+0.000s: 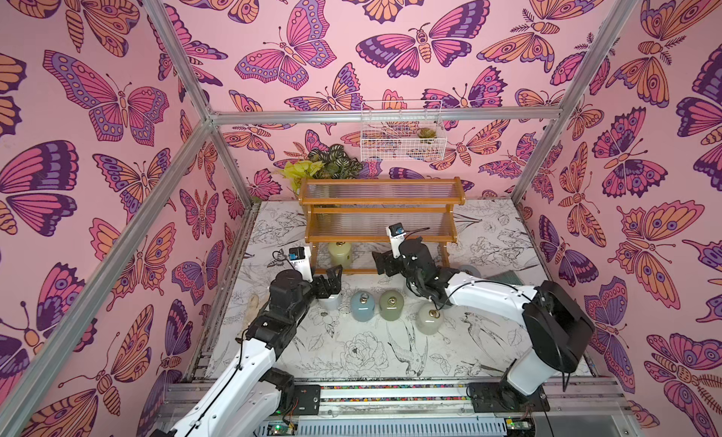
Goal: Remove the tea canisters from the shelf
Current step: Pick up the tea canister from the shelf.
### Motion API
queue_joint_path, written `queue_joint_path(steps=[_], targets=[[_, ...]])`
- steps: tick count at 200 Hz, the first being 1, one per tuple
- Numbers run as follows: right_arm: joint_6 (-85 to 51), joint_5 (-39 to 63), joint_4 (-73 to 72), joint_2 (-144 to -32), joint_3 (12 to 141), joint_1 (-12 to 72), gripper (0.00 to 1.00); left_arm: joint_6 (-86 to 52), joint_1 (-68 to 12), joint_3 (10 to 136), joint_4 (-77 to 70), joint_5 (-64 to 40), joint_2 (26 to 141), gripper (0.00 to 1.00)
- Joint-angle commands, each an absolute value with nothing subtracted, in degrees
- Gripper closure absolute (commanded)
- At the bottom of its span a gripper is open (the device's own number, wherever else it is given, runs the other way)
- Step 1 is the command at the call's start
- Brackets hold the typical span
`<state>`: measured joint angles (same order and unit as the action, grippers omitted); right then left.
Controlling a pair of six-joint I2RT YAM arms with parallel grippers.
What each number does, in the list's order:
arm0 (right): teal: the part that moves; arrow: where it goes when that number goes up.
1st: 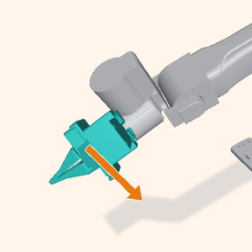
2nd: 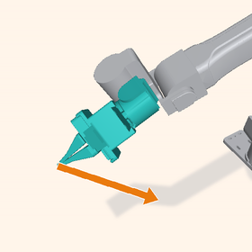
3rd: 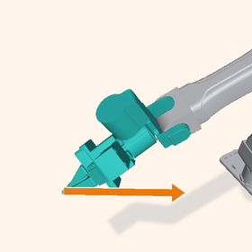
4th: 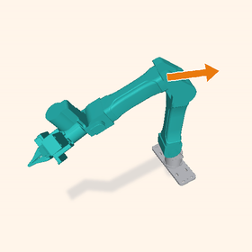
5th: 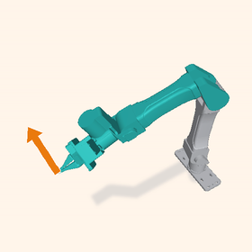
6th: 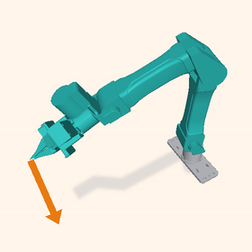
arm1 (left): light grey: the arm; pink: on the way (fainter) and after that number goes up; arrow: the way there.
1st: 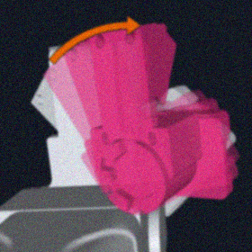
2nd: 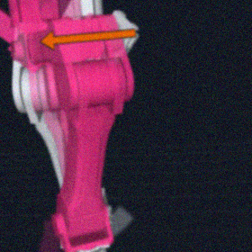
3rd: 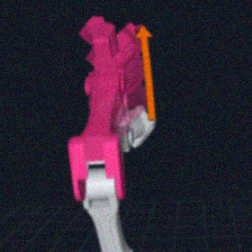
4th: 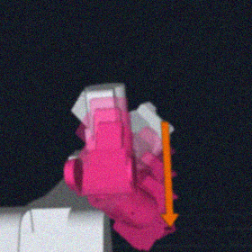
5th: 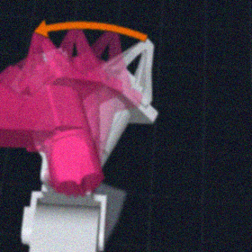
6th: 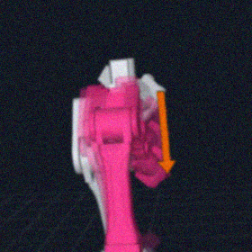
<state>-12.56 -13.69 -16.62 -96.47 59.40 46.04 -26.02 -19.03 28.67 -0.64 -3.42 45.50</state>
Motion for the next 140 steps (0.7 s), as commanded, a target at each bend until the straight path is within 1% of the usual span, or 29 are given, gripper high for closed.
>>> queue_joint_path(steps=[1,31,70,100,111,123,140], targets=[[-11.72,-8.75,-15.52,-100.76,63.97,47.18,0.04,-26.54,-17.82,31.11,3.92,-2.64,46.17,0.0],[-12.99,-5.83,-15.91,-106.04,68.75,47.55,0.03,-27.86,-15.12,33.11,7.4,-4.74,47.73,0.0],[-11.81,-0.88,-18.43,-112.06,73.61,47.97,0.02,-30.03,-10.86,29.74,0.82,-10.96,46.96,0.0],[-10.5,1.42,-20.39,-115.88,76.29,48.43,0.01,-30.24,-9.41,28.77,-0.97,-12.73,47.01,0.0],[-10.24,1.52,-20.86,-117.35,77.23,48.5,0.0,-30.23,-9.23,28.57,-1.52,-13.25,47.19,0.0],[-10.05,1.11,-22.46,-118.67,77.76,48.59,0.01,-30.14,-9.09,28.48,-1.92,-13.57,47.47,0.0],[-10.02,-1.24,-24.42,-120.8,79.08,48.87,0.01,-29.99,-9.05,28.39,-2.34,-14.01,48.05,0.0]])
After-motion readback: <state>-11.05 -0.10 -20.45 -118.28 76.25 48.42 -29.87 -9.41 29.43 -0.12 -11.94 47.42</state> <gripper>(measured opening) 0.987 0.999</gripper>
